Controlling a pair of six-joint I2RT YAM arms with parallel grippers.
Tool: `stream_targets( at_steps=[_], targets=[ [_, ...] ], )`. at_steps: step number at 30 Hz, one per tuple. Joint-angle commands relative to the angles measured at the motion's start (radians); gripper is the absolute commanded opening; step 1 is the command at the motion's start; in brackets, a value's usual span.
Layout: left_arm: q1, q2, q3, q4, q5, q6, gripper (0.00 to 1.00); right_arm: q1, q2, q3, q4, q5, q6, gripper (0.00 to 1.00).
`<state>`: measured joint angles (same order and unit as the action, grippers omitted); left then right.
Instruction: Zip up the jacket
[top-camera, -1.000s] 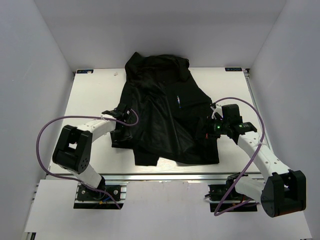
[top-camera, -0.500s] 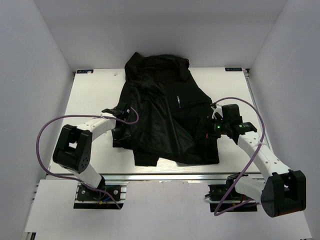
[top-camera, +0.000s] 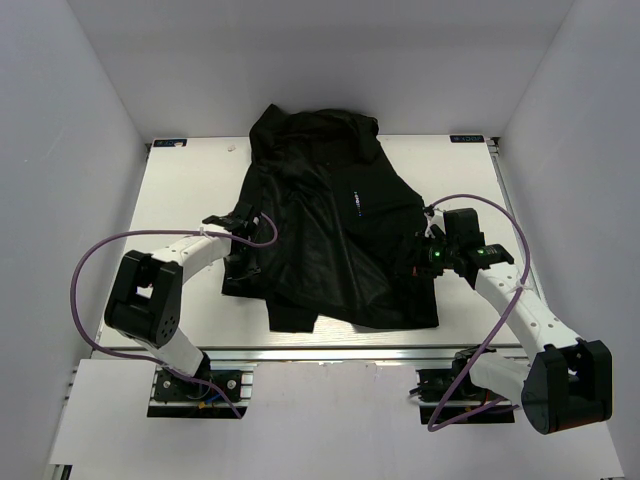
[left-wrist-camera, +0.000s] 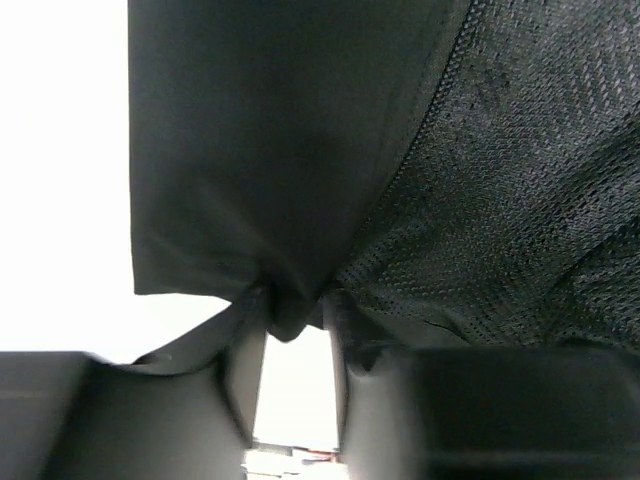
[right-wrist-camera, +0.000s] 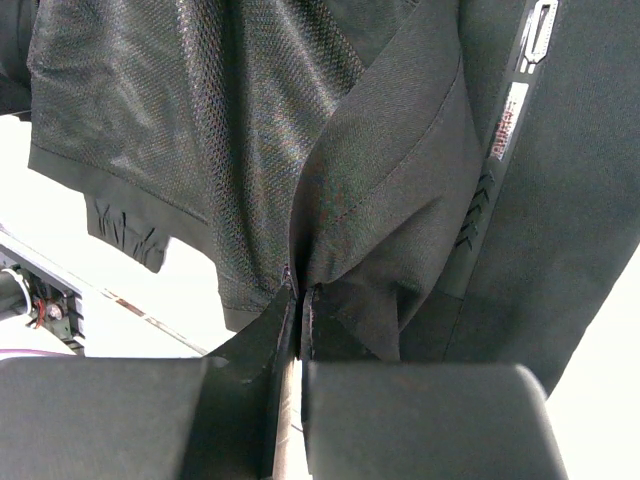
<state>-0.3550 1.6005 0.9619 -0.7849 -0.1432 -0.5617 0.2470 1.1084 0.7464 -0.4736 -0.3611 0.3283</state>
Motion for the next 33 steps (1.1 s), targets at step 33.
stream_targets(
  at_steps=[33],
  targets=[
    [-0.005,-0.297,0.046,0.878,0.936,-0.084,0.0,0.09,0.017,0.06,0.908,-0.638,0.126,0.0]
  ],
)
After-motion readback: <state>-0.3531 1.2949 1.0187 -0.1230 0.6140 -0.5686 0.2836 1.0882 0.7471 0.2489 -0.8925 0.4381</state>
